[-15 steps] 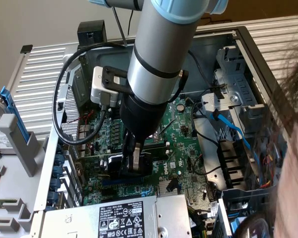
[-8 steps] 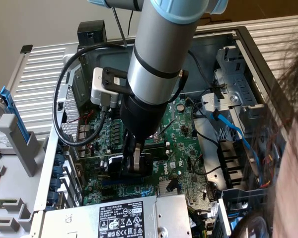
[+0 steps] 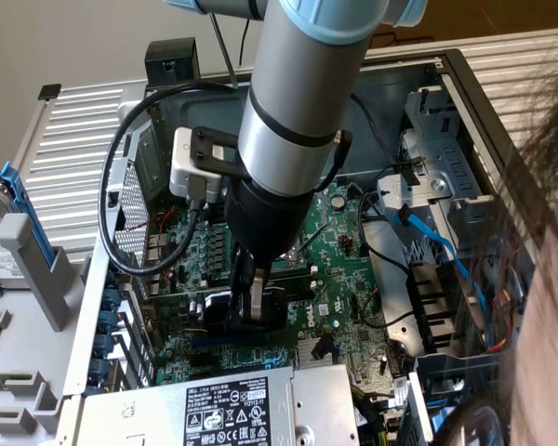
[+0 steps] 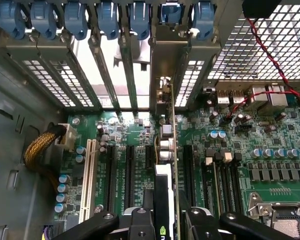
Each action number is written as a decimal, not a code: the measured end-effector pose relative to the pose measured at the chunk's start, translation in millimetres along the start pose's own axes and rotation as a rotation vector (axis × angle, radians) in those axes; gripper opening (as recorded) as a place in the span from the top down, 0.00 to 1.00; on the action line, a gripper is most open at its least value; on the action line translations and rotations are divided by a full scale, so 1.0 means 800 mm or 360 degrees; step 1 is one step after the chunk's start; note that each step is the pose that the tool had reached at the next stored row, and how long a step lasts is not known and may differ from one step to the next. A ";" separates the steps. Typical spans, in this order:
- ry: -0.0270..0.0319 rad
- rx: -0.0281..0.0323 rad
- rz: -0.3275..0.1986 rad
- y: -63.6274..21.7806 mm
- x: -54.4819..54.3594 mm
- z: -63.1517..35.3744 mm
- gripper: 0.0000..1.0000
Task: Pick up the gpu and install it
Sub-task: 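Insert the gpu into the slot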
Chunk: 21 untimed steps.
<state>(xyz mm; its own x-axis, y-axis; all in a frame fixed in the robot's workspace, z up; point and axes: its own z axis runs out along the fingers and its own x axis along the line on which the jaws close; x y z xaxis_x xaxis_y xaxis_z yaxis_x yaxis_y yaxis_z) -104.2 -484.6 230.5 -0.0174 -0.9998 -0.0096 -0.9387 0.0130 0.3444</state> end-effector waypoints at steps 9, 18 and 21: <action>0.00003 0.00007 0.0000 0.001 0.000 0.000 0.71; 0.00003 -0.00057 0.0000 0.001 -0.001 0.000 0.71; 0.00000 -0.00047 0.0000 0.001 0.000 0.001 0.71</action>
<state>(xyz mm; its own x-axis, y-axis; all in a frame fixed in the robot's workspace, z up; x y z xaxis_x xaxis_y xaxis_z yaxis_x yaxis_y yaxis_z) -105.0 -484.3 230.1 -0.0174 -0.9998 -0.0096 -0.9377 0.0130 0.3472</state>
